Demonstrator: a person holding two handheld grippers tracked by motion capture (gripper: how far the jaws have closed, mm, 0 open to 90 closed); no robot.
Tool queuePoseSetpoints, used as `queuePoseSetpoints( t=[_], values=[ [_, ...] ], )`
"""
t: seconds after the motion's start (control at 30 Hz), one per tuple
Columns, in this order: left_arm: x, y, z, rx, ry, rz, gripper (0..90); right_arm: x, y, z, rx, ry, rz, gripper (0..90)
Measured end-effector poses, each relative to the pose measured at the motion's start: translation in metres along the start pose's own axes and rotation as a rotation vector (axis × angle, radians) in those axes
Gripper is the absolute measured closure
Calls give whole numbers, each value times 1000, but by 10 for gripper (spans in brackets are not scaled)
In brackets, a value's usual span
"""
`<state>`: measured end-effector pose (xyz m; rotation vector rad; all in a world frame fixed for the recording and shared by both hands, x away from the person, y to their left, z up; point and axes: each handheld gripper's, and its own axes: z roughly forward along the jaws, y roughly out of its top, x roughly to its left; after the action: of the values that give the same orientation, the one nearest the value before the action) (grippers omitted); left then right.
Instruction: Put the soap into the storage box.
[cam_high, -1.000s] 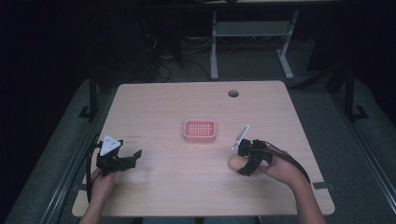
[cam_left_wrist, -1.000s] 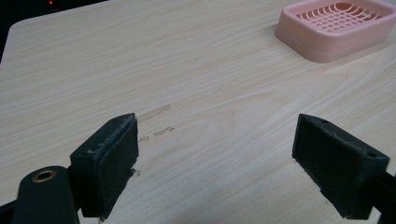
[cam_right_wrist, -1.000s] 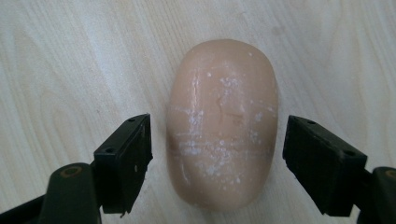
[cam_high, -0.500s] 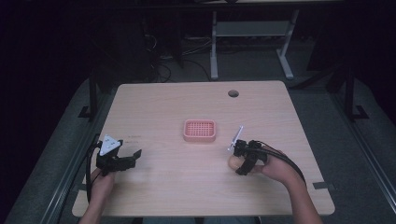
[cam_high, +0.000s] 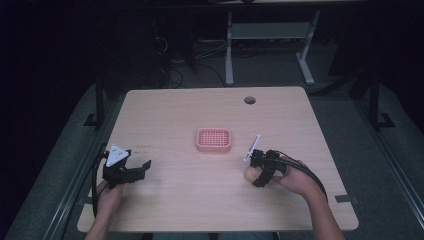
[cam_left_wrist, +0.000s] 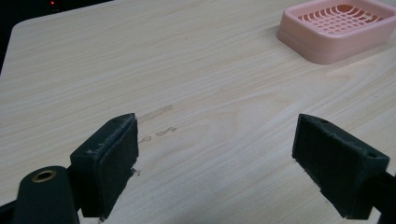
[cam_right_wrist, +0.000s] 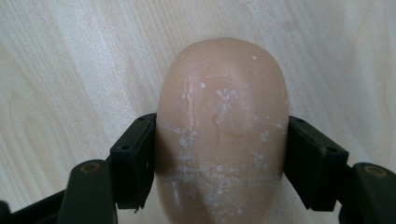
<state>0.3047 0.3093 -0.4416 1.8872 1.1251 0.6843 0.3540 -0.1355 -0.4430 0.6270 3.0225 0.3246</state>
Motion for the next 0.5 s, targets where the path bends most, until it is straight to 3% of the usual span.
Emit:
queuePoseSetpoints(
  t=[0.5],
  values=[
    [1,0,-1,-3,0,-1,142,-1,0,-10,-60,27,-7,317]
  ],
)
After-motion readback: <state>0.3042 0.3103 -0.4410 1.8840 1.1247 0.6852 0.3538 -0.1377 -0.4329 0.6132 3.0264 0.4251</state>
